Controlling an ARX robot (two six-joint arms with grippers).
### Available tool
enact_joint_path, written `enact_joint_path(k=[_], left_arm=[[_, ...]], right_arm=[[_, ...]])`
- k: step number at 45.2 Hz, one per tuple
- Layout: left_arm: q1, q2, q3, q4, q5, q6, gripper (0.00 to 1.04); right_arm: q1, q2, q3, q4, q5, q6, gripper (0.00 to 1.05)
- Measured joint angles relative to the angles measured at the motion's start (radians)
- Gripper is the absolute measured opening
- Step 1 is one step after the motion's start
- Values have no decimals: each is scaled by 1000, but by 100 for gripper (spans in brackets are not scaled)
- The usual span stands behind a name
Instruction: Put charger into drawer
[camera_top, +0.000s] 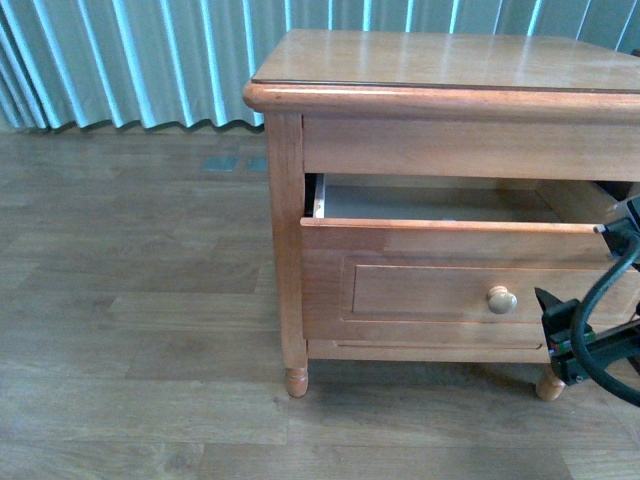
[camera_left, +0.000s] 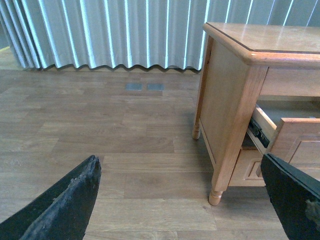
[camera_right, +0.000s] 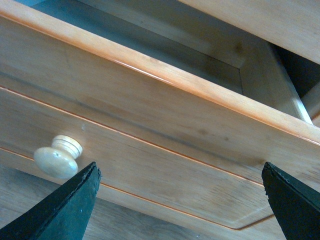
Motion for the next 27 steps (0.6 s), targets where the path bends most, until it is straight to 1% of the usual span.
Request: enact_joint_path(k=[10, 17, 27], left_arm=[[0, 0, 0, 0, 0, 0, 99], [0, 0, 0, 0, 0, 0, 99], [0, 0, 0, 0, 0, 0, 99]], right_arm=[[46, 0, 74, -53, 50, 33, 96], [96, 45, 210, -120, 93, 53, 96], [114, 138, 404, -216, 137, 71, 96]])
